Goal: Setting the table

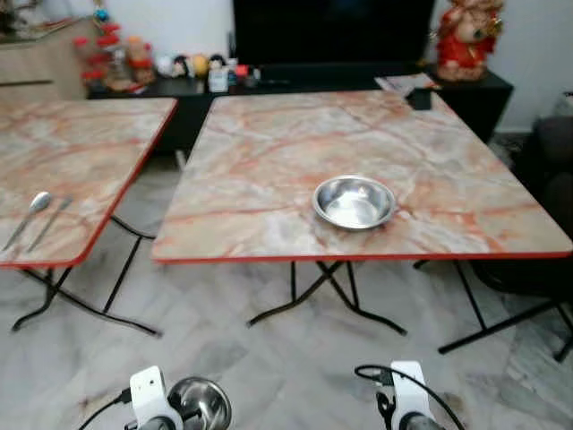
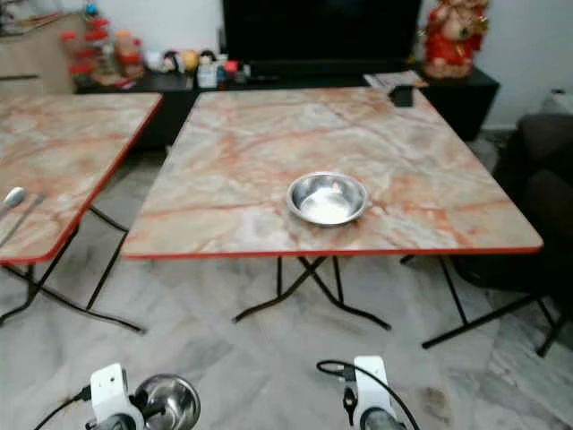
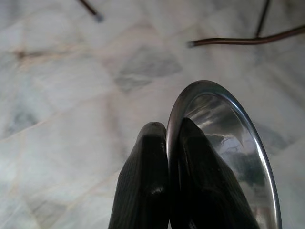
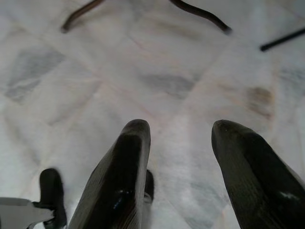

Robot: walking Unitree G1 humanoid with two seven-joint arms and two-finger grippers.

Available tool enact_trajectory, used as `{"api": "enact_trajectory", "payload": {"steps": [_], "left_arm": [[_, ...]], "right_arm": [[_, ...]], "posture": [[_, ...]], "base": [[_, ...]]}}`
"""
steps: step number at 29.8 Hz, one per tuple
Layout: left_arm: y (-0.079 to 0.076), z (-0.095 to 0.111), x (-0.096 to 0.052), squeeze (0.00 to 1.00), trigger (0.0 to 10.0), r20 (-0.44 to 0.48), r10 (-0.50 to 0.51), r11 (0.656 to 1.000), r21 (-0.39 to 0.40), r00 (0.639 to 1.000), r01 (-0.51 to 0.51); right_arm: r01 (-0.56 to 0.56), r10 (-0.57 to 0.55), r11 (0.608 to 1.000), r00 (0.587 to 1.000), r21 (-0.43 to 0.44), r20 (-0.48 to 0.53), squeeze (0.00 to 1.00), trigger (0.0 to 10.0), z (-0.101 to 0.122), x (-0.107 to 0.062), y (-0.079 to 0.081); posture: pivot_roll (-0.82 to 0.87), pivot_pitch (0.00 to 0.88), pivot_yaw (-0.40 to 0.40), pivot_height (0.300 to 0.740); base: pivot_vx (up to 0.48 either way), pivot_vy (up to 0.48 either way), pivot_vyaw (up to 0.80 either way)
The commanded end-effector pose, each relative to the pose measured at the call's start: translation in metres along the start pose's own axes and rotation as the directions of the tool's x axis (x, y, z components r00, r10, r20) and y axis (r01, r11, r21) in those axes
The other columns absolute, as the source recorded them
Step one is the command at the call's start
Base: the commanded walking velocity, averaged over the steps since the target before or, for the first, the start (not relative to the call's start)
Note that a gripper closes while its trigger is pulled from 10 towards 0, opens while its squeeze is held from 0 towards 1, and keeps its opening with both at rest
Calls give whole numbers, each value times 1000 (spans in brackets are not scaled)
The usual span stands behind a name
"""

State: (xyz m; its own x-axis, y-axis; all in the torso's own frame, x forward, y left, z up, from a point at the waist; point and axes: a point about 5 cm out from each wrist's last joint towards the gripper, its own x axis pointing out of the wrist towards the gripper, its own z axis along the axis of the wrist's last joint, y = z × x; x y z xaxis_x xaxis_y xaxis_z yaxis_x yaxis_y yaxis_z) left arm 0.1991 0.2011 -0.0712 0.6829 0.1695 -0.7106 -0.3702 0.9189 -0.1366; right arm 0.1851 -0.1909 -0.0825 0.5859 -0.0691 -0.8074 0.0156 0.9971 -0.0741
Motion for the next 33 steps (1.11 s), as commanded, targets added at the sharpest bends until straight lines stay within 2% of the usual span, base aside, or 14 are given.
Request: {"api": "enact_trajectory", "payload": {"steps": [1,11,18,26,28,33], "left_arm": [[2,0,0,0,10000,-6,2,1000,14,1000,-2],[2,1,0,0,10000,-3,-2,1000,17,1000,2],[0,-3,-1,0,10000,-15,-31,998,49,999,31],[4,-6,-2,0,10000,-30,-23,997,67,999,25],[7,-5,-2,0,10000,-30,-11,998,63,999,13],[9,-4,-2,0,10000,-25,8,998,62,1000,-7]], "right_arm": [[-5,5,1000,1000,-11,11,0,10000,5,1,3],[0,0,1000,1000,1,8,0,10000,6,1,2],[16,-15,1000,999,25,-29,0,10000,1,1,1],[-15,16,999,999,32,-51,0,10000,-4,0,5],[-5,6,1000,999,6,-45,0,10000,-3,1,5],[-8,9,1000,999,25,-33,0,10000,0,1,5]], "posture": [[-77,0,19,740],[-76,0,17,740],[-70,0,17,740],[-68,0,16,740],[-68,0,17,740],[-67,0,15,740]], "base": [[390,-274,0],[388,-278,0],[319,-326,-105],[0,0,-644],[0,0,0],[0,-61,0]]}}
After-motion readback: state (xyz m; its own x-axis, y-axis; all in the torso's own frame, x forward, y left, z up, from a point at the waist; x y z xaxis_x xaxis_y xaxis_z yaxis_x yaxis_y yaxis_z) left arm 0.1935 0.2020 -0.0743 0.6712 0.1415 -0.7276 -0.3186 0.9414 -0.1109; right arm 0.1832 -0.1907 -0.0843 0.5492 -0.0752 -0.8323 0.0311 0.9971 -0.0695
